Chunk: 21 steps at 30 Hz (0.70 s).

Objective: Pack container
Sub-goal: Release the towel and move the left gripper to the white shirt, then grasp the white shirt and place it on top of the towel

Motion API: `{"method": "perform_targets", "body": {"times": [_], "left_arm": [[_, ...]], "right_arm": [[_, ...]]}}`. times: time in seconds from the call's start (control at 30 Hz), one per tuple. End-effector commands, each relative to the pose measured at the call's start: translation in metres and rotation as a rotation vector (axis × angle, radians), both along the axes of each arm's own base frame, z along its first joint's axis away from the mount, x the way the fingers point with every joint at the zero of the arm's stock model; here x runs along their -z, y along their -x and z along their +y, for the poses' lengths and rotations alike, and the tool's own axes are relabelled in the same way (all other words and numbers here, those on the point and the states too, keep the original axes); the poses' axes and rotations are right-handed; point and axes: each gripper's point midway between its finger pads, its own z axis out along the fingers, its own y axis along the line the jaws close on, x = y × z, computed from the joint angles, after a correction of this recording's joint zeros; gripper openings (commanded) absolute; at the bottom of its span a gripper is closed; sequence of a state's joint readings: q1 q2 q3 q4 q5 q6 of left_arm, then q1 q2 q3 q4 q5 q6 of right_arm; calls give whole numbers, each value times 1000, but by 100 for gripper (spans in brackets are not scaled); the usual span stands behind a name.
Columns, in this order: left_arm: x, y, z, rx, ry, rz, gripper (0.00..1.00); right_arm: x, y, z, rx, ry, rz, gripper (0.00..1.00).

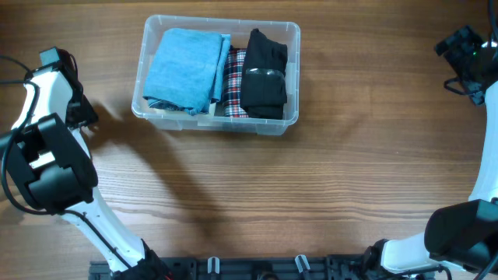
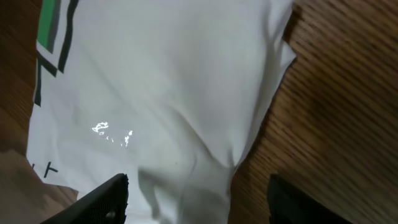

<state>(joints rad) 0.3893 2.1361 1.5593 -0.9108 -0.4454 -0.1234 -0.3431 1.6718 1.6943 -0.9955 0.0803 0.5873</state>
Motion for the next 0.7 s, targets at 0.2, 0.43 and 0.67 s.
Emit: {"method": "perform_targets", "body": {"times": [0.2, 0.43, 0.67], "left_arm": [[23, 12, 11, -3, -36, 89, 65], [22, 26, 20, -40, -31, 120, 4], [-42, -16, -4, -60, 128, -76, 4]], "right_arm": [[3, 0, -2, 21, 2, 8, 100], [3, 0, -2, 21, 2, 7, 100], [3, 0, -2, 21, 2, 8, 100]]}}
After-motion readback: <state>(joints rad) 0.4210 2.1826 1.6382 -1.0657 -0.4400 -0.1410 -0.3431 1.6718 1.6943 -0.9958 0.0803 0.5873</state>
